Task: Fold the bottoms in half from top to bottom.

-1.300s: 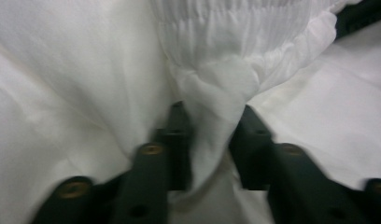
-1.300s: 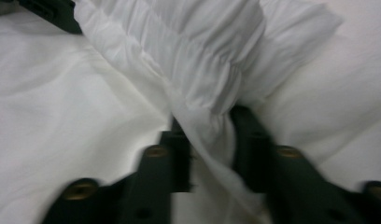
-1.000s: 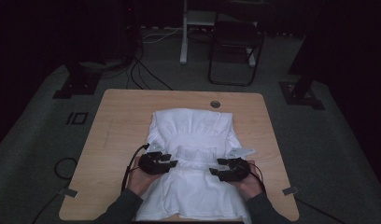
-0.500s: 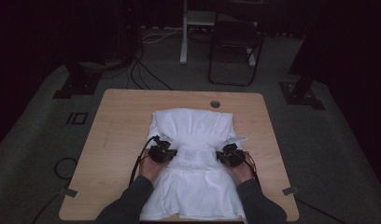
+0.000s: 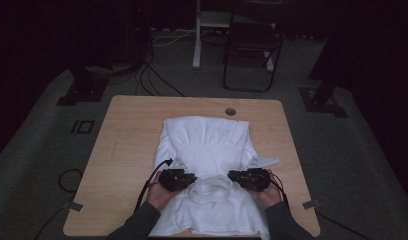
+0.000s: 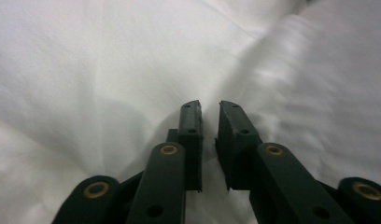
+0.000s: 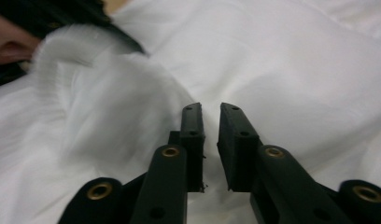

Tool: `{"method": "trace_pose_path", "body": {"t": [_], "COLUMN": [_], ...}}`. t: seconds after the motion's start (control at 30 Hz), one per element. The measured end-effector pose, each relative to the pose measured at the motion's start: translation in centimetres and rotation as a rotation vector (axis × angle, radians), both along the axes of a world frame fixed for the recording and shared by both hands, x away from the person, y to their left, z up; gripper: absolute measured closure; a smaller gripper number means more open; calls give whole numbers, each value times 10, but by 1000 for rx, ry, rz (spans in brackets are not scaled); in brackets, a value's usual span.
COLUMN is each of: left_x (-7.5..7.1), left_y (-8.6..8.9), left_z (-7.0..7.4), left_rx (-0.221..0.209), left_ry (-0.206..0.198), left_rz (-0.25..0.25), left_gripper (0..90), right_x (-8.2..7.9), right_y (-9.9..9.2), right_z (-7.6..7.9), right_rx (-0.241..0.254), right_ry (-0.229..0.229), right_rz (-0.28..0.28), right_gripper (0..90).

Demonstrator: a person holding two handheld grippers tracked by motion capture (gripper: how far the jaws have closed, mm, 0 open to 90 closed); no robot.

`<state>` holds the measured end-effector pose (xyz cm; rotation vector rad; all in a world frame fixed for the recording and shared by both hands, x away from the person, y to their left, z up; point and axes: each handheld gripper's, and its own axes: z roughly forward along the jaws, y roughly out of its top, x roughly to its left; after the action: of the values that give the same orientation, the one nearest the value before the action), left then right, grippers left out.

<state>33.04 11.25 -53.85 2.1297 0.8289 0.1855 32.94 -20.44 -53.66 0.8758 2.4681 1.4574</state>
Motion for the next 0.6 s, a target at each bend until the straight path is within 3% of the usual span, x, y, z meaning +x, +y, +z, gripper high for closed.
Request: {"method": "trace_pose_path", "body": {"t": [0.07,0.2,0.33,0.4,0.47,0.53,0.6], "left_x": [0,-5,-11,-16,-16,-15,-11], "left_y": [0,-8,-11,-9,-6,-3,1], "left_z": [3,-1,-5,-10,-9,-4,2], "left_rx": [-14,7,20,38,19,13,13], "left_ry": [-6,5,13,22,32,15,-8], "left_rz": [4,-31,-48,-62,-64,-56,-33], "left_gripper": [779,763,754,750,736,680,660], "right_x": [-2,-3,-8,-14,-16,-17,-16], "right_y": [-2,6,18,27,29,30,28], "right_z": [4,7,0,-10,-16,-18,-15], "right_rx": [9,18,-32,-106,-143,-171,-170], "right_ry": [-12,-7,3,12,30,55,52], "right_rz": [-8,4,50,73,88,112,117], "right_gripper": [760,731,708,698,701,701,665]}}
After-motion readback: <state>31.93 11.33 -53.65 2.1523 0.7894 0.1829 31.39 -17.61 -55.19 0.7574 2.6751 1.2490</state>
